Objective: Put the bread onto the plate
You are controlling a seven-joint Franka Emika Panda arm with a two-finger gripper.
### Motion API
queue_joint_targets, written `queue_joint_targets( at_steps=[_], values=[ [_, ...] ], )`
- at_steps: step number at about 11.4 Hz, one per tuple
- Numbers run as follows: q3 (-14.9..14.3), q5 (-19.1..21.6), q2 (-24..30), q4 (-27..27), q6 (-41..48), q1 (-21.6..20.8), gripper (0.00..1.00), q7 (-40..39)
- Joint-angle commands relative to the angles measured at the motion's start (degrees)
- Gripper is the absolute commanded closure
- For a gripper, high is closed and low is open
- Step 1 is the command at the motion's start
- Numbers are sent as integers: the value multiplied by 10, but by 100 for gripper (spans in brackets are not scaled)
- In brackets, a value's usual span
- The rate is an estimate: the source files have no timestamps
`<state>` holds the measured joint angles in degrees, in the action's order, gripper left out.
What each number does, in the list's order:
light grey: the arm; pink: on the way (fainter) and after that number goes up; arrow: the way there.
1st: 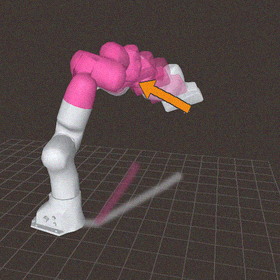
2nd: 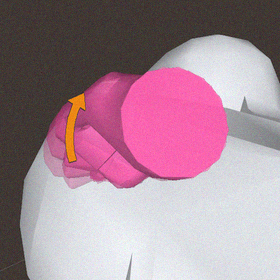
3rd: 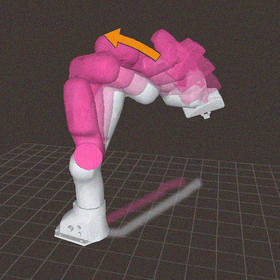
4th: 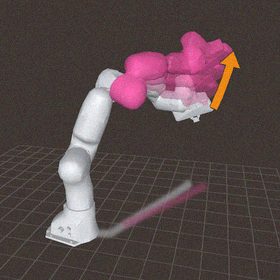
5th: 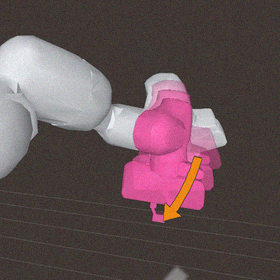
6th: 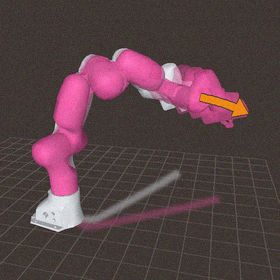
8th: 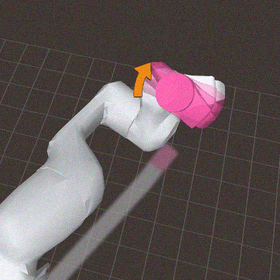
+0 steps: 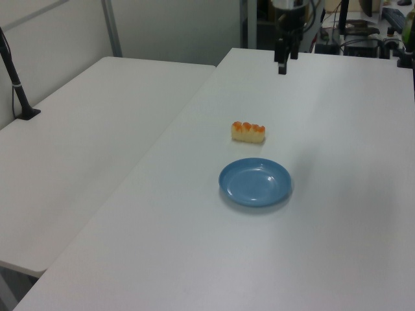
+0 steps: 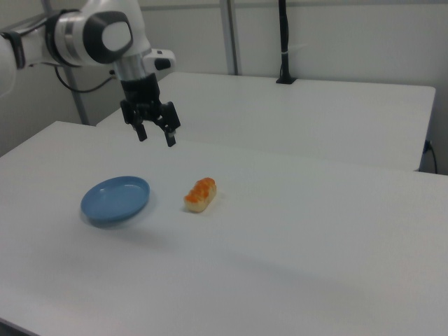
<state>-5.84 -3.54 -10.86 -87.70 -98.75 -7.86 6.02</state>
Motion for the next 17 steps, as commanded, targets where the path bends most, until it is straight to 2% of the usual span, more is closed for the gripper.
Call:
queue_joint_targets(
  at_steps=[1, 5, 8, 9, 12, 13, 17],
  values=[
    [-1, 6, -81, 32, -86, -1, 0, 4],
    [1, 6, -206, 56, -212, 0, 0, 10],
    [1, -1, -259, 54, -234, -1, 0, 4],
    [1, -2, -268, 53, -247, -1, 10, 2],
    [-1, -16, -263, 50, -251, -1, 57, -45],
    [-2, -13, -250, 50, -247, -1, 63, -51],
    [-2, -5, -159, 54, -162, -12, 62, -51]
  ],
)
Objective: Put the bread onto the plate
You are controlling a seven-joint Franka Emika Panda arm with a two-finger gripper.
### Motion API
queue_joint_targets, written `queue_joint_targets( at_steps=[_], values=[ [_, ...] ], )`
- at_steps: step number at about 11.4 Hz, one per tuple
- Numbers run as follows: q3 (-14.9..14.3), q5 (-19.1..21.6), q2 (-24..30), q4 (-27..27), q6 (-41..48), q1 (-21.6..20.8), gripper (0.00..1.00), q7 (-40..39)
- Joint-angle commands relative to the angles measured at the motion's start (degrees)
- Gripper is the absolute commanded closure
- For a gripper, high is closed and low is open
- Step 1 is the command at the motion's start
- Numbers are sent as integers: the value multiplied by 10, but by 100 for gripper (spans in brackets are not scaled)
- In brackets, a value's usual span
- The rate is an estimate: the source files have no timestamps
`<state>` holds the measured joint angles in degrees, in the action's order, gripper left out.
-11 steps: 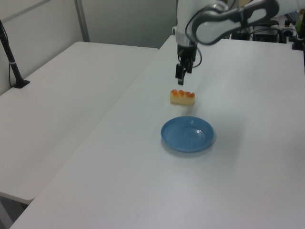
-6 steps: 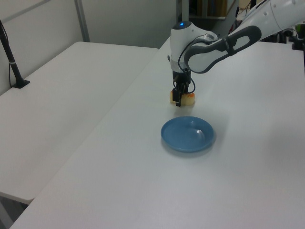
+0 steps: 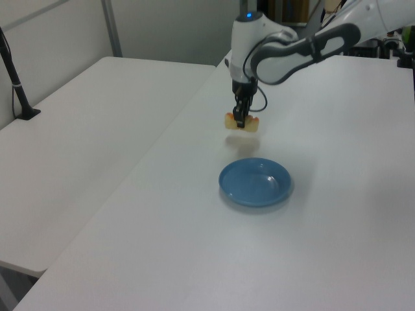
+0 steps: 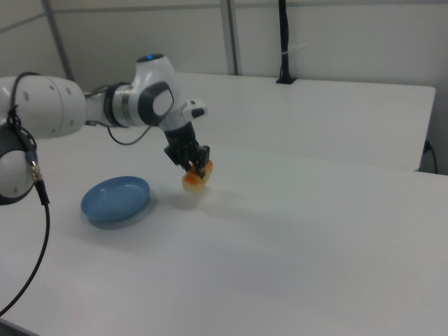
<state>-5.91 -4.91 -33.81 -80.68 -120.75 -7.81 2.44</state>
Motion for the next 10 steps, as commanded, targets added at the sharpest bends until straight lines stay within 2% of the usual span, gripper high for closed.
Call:
queue_joint_targets(
  at_steps=[1, 3, 6, 8, 10],
  values=[
    [-1, 9, 99, -18, 78, -31, 60, -15],
    [-2, 8, 124, -19, 123, -82, 59, -9],
    [-2, 6, 116, -21, 150, -168, 58, 49],
    [-20, -1, 85, -30, 145, -228, 57, 88],
    [-20, -4, 37, -30, 141, -237, 54, 102]
  ],
)
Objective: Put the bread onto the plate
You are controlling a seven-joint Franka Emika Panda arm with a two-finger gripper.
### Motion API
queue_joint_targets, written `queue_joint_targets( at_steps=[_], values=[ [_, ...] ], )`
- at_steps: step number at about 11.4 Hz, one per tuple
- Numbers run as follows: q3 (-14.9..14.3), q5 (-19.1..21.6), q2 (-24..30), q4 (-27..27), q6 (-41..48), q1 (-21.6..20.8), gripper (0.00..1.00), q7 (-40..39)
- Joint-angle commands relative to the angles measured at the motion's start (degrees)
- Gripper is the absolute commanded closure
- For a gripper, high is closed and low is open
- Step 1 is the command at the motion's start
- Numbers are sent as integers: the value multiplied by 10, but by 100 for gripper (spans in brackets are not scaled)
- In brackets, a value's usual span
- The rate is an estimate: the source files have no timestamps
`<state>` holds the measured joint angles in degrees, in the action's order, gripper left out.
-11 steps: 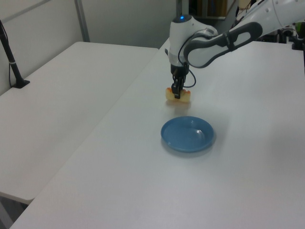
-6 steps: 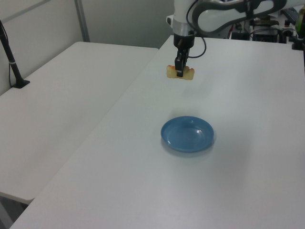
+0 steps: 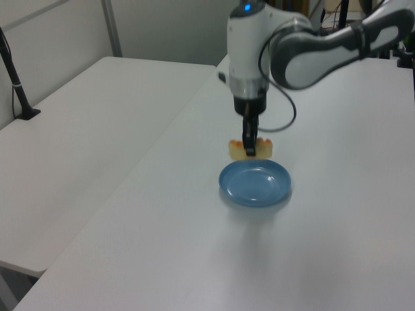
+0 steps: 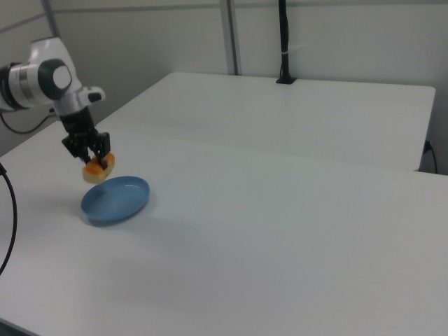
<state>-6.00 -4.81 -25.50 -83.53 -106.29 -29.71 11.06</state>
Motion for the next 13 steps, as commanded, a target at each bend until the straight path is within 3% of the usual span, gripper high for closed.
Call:
queue_joint_targets(
  at_steps=[1, 2, 5, 8, 11, 13],
  values=[
    [-19, -15, -63, -1, -14, -18, 54, 17],
    [-19, -22, -75, -5, -25, -18, 48, 17],
    [-22, -24, -75, -18, -26, -18, 0, 19],
    [-22, -24, -22, -16, 6, 3, 0, 87],
    [1, 0, 101, -23, 99, 95, 0, 54],
    [20, 18, 148, -22, 149, 177, 0, 1]
  ],
)
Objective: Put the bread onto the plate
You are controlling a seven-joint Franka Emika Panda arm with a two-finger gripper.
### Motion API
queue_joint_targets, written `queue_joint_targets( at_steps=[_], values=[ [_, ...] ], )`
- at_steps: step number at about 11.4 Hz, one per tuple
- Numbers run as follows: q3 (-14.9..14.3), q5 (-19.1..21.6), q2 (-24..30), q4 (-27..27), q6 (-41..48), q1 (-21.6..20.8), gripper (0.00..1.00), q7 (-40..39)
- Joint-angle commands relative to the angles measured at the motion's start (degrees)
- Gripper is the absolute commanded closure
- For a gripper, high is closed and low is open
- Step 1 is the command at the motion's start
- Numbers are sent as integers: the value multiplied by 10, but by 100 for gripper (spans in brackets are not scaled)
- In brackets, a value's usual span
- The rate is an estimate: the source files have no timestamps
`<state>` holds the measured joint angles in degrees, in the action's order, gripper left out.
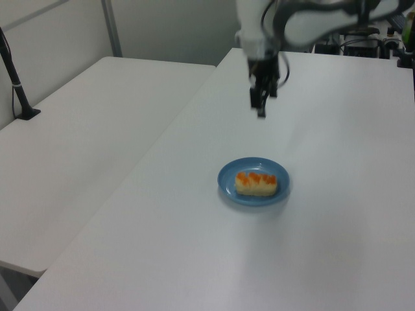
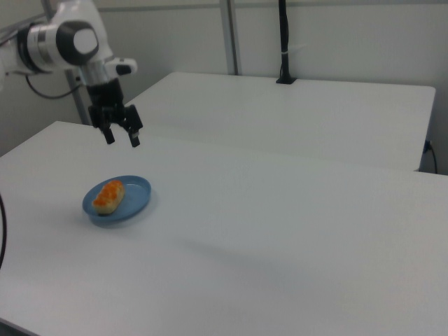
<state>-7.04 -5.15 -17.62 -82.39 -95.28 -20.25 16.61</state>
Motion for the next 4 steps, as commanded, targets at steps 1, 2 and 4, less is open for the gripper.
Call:
queue_joint_targets(
  at_steps=[1, 2, 4],
  values=[
    [31, 22, 84, -34, 54, 106, 0, -88],
    [30, 23, 94, -35, 54, 121, 0, -87],
    [27, 23, 95, -35, 54, 137, 0, -87]
  ],
)
